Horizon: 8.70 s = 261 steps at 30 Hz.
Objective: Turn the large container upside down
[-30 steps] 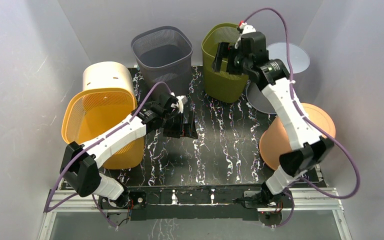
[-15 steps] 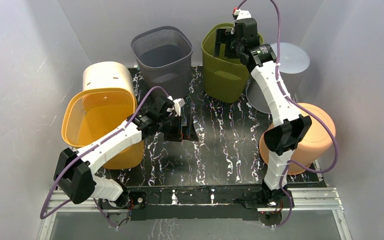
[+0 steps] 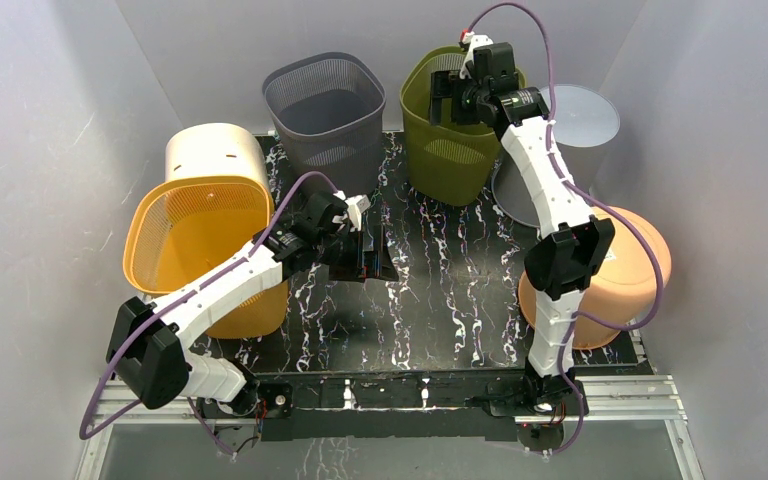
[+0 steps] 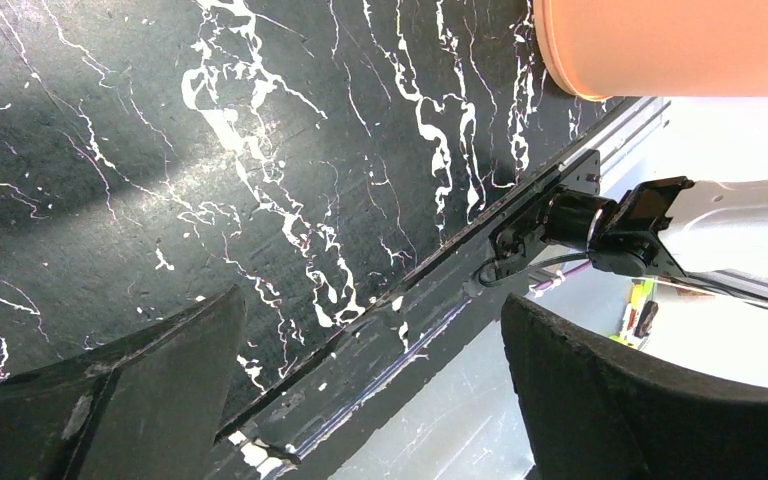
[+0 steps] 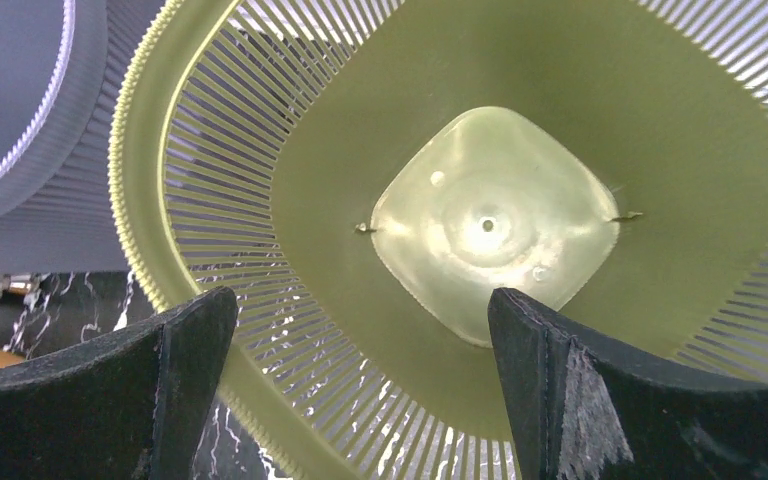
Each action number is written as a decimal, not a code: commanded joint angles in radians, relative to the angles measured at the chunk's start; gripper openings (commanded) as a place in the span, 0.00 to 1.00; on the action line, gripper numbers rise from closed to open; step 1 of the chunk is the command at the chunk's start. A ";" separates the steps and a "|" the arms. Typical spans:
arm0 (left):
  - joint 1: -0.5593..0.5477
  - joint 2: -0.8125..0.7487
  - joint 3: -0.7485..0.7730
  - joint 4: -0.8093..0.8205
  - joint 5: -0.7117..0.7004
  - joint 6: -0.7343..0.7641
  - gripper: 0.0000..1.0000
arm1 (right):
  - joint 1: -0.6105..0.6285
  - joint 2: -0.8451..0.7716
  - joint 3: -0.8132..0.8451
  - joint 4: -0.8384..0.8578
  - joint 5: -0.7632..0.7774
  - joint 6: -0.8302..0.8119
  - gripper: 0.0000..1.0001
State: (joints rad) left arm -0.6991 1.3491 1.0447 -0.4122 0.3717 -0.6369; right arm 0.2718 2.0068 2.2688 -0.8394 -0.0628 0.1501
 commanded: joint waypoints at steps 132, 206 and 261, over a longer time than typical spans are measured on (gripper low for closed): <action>0.182 -0.024 0.763 -0.387 -0.335 0.046 0.98 | 0.337 -0.549 -0.314 -0.008 -0.067 0.183 0.98; 0.226 -0.073 0.417 -0.239 -0.136 0.066 0.98 | -0.068 -0.943 -1.265 0.138 -0.325 0.230 0.49; 0.226 -0.074 0.355 -0.330 -0.434 0.130 0.98 | -0.070 -0.796 -1.025 0.302 -0.323 0.365 0.44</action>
State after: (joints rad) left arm -0.4751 1.2728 1.4006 -0.6876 0.0204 -0.5354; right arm 0.2066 1.2091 1.1896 -0.5972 -0.4088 0.5087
